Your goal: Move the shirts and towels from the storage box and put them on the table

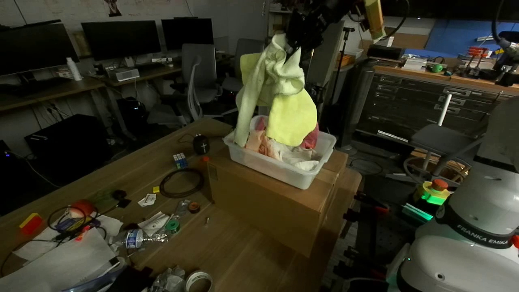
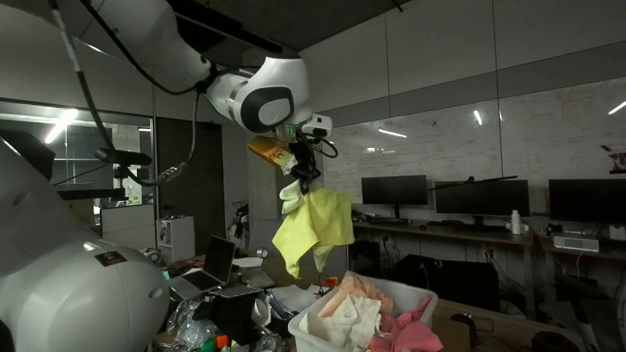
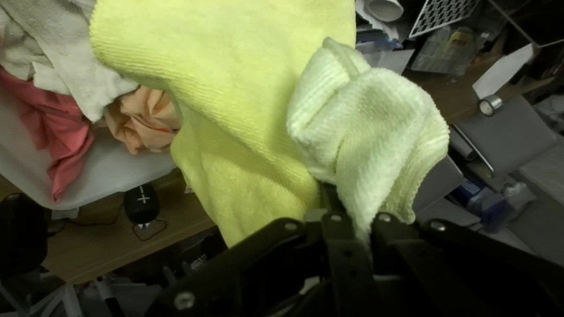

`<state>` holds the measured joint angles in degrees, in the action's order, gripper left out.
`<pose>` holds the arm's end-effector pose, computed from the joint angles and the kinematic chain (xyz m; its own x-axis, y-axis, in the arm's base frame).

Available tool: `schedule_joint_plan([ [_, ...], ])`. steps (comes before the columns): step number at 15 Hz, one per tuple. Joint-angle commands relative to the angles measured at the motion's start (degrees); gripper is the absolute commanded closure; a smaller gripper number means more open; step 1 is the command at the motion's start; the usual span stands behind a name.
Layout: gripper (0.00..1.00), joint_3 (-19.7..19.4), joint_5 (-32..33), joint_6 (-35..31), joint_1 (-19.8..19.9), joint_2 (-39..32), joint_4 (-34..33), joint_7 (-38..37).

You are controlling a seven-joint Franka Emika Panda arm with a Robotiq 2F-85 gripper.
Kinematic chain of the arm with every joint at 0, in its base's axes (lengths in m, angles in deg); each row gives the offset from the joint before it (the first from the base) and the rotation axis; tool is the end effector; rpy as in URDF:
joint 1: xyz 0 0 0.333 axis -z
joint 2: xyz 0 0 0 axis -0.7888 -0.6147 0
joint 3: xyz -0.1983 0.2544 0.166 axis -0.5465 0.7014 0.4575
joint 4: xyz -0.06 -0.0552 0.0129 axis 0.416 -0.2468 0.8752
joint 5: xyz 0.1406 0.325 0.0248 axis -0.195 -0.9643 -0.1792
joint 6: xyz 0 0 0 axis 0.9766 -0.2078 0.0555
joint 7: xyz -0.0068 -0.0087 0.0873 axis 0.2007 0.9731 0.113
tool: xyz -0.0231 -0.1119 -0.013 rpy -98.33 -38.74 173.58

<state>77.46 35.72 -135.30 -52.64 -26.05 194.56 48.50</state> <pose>0.3374 -0.0109 0.5882 0.8343 -0.3250 0.4453 -0.1391 -0.9057 -0.4004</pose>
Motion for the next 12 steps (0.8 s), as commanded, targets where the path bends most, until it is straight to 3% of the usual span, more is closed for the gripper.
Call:
schedule_joint_plan([
  [1, 0.98, 1.5, 1.7, 6.4, -3.0, 2.0, -1.1, -2.2],
  [7, 0.98, 5.8, 5.1, 19.9, -6.5, -4.9, -5.6, -1.9],
  [12, 0.98, 11.1, 8.6, 19.1, -7.5, -12.1, -8.1, -4.2],
])
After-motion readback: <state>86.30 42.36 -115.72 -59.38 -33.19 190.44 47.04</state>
